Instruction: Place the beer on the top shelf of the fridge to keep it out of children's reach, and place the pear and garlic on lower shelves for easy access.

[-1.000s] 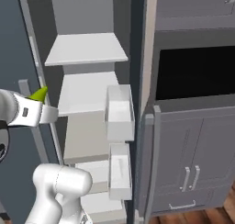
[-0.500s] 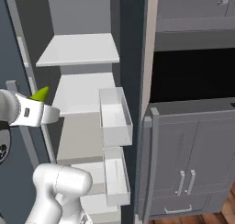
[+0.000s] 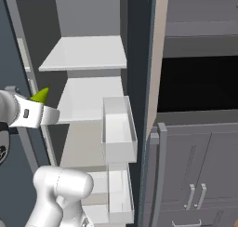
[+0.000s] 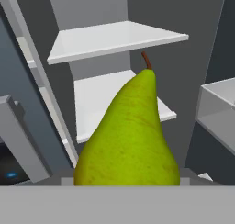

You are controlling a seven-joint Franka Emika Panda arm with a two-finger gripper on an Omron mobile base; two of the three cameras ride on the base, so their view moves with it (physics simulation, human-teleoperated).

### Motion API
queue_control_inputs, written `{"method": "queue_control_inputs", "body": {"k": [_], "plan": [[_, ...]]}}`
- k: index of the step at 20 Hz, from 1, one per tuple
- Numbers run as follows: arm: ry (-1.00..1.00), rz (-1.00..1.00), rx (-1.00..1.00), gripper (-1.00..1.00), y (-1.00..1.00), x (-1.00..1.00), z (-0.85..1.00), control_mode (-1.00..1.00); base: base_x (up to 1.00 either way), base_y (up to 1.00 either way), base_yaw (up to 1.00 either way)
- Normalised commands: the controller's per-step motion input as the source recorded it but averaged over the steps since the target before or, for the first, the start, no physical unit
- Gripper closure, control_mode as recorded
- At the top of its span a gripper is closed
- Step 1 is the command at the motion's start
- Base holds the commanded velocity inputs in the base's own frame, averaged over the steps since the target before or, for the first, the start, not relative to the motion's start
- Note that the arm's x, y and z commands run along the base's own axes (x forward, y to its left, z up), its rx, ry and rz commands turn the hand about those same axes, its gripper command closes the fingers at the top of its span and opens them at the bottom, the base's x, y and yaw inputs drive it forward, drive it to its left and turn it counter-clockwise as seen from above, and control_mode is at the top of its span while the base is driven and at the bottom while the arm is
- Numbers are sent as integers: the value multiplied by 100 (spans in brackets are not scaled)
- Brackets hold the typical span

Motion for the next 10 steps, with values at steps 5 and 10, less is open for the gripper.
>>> {"method": "queue_control_inputs", "body": {"k": [5, 10], "plan": [[0, 0, 0, 100, 0, 0, 0, 100, 40, 0, 18], [0, 14, 0, 100, -4, 27, -58, -100, 7, 0, 4]]}}
